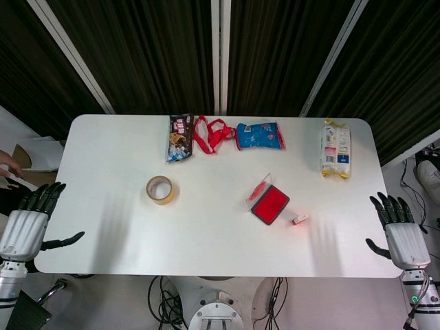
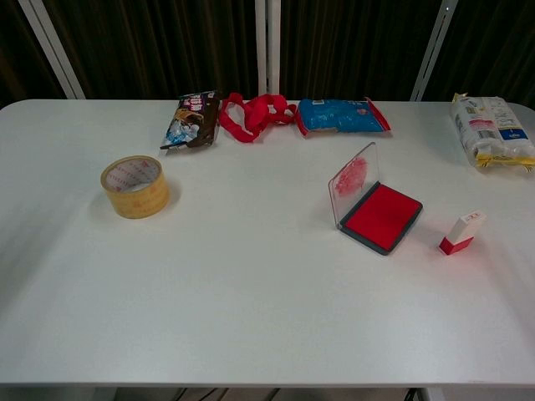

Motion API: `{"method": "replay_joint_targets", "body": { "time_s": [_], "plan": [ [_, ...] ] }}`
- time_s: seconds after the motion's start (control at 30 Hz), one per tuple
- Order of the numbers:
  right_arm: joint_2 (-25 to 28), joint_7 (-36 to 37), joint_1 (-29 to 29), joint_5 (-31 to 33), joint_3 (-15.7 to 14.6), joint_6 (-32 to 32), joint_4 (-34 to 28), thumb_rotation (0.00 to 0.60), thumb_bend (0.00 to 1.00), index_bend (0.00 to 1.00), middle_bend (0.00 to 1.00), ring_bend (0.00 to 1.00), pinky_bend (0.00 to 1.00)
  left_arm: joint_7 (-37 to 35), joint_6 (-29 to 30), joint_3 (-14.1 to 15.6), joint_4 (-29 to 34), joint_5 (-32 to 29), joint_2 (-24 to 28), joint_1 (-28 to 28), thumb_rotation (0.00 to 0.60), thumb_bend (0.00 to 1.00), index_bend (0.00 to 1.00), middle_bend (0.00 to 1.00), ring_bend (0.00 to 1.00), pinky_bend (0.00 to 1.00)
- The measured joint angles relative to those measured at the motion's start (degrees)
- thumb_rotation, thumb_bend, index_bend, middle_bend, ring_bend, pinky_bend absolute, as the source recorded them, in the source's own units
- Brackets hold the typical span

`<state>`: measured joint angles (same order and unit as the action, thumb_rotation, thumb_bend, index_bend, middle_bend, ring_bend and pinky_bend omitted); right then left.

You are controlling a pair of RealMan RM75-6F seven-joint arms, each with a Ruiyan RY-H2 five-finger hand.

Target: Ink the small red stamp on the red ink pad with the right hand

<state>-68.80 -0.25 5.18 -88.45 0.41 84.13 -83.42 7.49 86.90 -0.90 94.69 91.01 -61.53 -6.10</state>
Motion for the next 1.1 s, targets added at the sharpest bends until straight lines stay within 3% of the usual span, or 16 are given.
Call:
{"method": "replay_joint_targets", "body": {
  "time_s": [0.57,0.97,1.0,1.1],
  "plan": [
    [-0.02,-0.21,0.8,-0.1,0.6,-1.24,0.2,0.6,0.09,0.0,0.0,0.0,0.0,-1.73,1.1,-0.34,-1.4,1.01,-0.78,-0.05,0.226,0.0,0.04,0.08,0.09,0.19],
    [0.64,-4.51,3.11,-0.87,1.14,-3.69,-1.77,0.6,0.1,0.0,0.0,0.02,0.02,-4.26,0.88,-0.37,-3.78,0.82,-1.74,-0.2,0.287,0.0,0.04,0.08,0.09,0.19],
    [0.76,-5.31,3.45,-0.95,1.25,-4.01,-2.08,0.6,0.1,0.0,0.01,0.07,0.1,-4.41,0.9,-0.38,-3.88,0.82,-1.78,-0.2,0.288,0.0,0.04,0.08,0.09,0.19],
    [0.84,-7.18,4.65,-1.21,1.61,-5.07,-2.96,0.6,0.11,0.0,0.14,0.43,0.64,-4.96,0.81,-0.33,-4.4,0.76,-1.95,-0.21,0.286,0.0,0.04,0.08,0.09,0.19]
  ]
}}
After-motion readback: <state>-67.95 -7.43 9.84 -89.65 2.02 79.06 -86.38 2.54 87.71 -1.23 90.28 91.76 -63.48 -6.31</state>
